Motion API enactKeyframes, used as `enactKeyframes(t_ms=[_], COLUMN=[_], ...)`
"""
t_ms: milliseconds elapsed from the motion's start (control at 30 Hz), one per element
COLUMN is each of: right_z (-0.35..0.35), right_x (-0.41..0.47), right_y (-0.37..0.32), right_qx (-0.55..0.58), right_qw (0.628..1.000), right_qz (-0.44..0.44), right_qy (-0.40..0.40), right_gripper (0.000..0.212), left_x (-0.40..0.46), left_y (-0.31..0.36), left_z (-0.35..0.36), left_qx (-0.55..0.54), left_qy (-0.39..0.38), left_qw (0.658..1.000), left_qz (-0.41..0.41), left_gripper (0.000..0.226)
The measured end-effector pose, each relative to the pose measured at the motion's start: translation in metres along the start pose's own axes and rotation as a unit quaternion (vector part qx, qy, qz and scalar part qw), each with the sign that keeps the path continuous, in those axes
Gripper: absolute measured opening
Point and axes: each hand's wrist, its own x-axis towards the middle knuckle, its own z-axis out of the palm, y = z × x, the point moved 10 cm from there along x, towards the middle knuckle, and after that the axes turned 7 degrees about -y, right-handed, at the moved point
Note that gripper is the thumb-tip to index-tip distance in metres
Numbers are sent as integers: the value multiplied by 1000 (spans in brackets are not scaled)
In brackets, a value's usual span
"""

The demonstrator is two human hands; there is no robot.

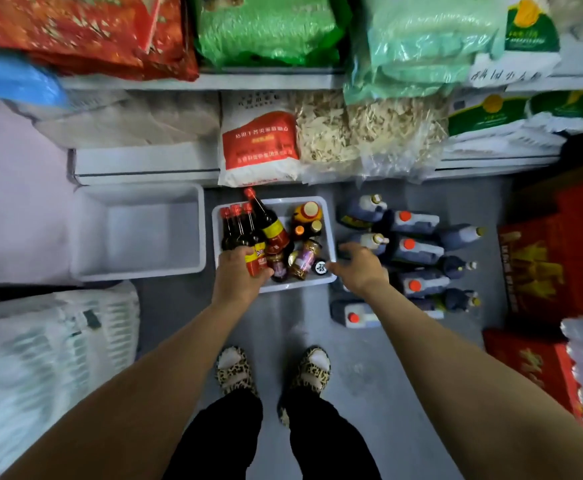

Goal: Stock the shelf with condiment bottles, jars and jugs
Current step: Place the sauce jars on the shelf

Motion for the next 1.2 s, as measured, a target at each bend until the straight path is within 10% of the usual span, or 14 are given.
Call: enactKeyframes(t_ms=[567,800,1000,1200], right_z=[168,203,220,215], right_x=[311,328,326,331], right_y=[132,143,131,119], right_qx=[112,332,334,376], right_qw=[994,940,931,904], right_qz=[-7,-40,-79,-104], right_qy=[4,-63,-126,-177], right_gripper=[45,63,66,55], left_x=[263,287,274,281], left_y=[-141,-150,-169,-184], left_z=[265,304,315,315], left_qx=[-161,-275,-442,-449], left_qy=[-36,-86,-147,-175], left_qw=[986,957,873,868], left_qz=[-7,-42,-145,-120], left_gripper=[36,33,46,35])
